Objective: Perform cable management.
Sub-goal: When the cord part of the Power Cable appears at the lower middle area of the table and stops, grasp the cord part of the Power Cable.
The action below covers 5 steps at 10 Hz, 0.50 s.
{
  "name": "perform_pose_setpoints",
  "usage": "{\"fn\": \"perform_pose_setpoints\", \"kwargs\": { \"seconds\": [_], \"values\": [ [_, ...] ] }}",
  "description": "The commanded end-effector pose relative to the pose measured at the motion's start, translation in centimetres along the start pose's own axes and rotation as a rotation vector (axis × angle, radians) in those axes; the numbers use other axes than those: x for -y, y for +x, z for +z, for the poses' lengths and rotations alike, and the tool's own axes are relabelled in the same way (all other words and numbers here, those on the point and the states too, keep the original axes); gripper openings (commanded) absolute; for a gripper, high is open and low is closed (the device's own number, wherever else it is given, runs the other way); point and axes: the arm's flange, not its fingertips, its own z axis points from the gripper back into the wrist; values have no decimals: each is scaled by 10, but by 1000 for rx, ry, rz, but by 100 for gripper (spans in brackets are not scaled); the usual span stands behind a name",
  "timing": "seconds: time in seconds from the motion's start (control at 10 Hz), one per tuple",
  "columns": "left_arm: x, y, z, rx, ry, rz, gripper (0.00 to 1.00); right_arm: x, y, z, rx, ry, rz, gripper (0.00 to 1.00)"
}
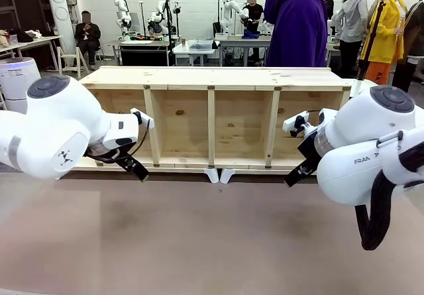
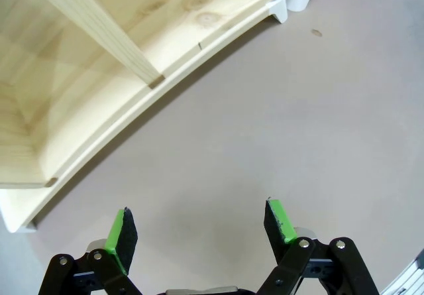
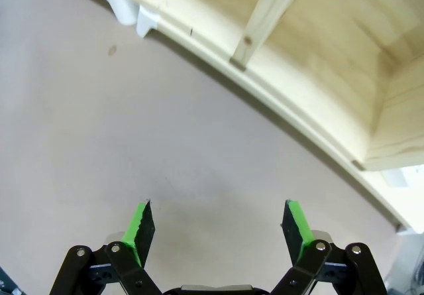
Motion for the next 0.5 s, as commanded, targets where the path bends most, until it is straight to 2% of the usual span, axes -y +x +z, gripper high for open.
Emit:
{"fn": "perform_pose_setpoints", "kwargs": {
  "seconds": [0.0, 0.4],
  "values": [
    [18, -39, 33, -20, 71, 42, 100, -26, -42, 52, 13, -82, -28, 100],
    [17, -92, 76, 69, 128, 152, 100, -44, -75, 104, 1, -178, -101, 100]
  ]
}}
